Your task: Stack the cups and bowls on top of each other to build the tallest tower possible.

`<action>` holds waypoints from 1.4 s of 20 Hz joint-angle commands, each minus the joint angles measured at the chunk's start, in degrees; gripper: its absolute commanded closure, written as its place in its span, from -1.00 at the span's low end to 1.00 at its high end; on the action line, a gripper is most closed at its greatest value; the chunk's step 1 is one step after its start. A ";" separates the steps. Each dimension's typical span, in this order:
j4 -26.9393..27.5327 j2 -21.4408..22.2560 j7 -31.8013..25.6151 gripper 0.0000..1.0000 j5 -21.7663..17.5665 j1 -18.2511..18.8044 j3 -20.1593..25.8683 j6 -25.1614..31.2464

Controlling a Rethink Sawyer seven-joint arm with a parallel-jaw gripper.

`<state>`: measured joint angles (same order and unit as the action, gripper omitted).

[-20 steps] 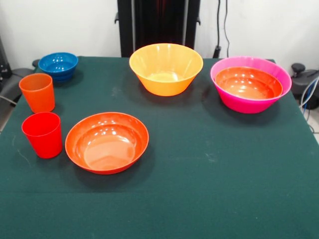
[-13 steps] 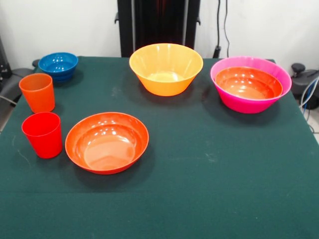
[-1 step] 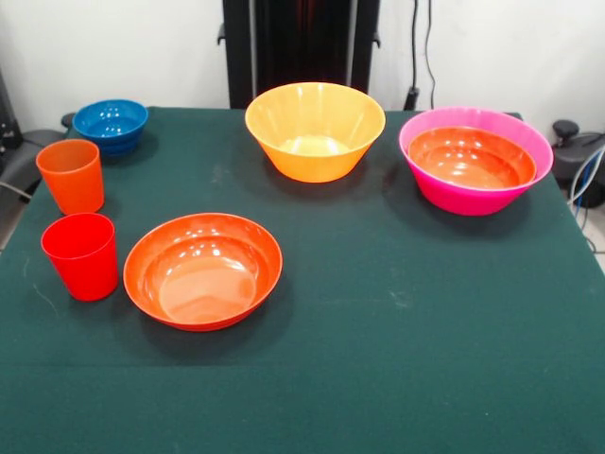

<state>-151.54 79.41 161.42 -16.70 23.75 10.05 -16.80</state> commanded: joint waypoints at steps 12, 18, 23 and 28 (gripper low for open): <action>0.43 3.83 -3.43 -1.00 -9.92 9.51 1.63 16.40; 2.36 -0.42 -1.45 -1.00 -11.83 10.83 1.38 11.60; 11.00 -8.92 -2.96 -1.00 -14.60 8.99 1.42 7.58; 12.98 -9.42 -2.92 -1.00 -15.32 9.60 5.55 8.93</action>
<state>-145.10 75.37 161.42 -27.13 33.62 11.32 -7.57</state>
